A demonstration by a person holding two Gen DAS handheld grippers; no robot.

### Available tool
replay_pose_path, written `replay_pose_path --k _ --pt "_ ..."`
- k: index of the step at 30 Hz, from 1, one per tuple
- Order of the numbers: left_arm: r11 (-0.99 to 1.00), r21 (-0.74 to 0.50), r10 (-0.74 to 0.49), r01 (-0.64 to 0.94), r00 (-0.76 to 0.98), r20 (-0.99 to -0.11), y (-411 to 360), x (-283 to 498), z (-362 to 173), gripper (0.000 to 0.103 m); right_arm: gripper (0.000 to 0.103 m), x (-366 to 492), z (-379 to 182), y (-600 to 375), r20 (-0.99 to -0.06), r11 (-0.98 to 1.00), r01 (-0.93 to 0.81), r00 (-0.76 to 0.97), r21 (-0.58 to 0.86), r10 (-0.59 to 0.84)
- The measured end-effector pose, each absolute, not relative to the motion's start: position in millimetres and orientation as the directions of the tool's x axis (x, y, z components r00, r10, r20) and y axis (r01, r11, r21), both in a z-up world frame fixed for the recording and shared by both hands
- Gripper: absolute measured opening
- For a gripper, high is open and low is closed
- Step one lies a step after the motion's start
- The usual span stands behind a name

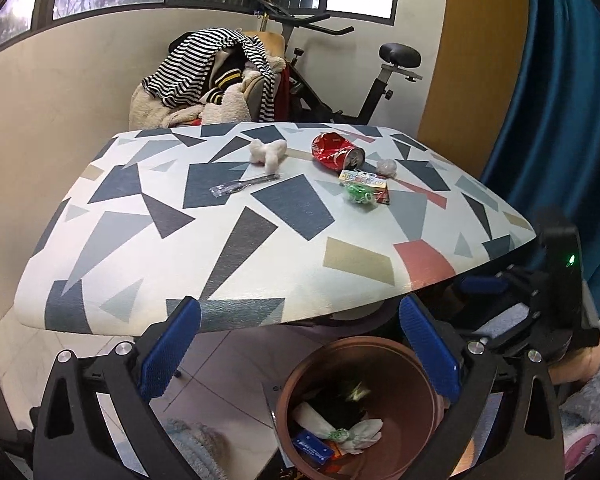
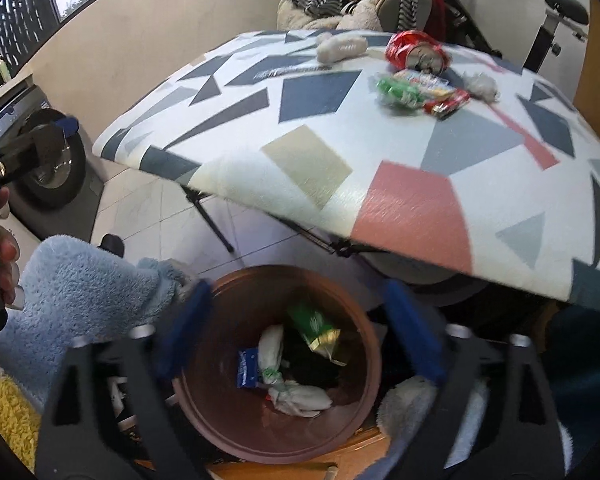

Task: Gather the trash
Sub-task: 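Drop the green wrapper into the brown bin by opening the right tool, then move both tools back over the ironing board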

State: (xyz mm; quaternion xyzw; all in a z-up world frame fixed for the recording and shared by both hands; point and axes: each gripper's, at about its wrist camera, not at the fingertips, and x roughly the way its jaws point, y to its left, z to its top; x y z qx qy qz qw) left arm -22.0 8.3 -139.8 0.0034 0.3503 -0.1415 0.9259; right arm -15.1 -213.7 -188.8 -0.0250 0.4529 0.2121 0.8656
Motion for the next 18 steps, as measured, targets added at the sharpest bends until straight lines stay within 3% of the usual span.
replay_pose_path --k 10,18 --pt "0.957 -0.091 -0.27 0.275 0.737 -0.62 10 -21 -137 0.097 0.097 -2 -173 -235 -0.785 0.957 -0.276 0.573 0.087 0.236" --pt "0.958 -0.098 -0.272 0.269 0.745 -0.609 14 -7 -134 0.097 0.097 17 -166 -258 -0.761 0.953 -0.268 0.587 0.139 0.276"
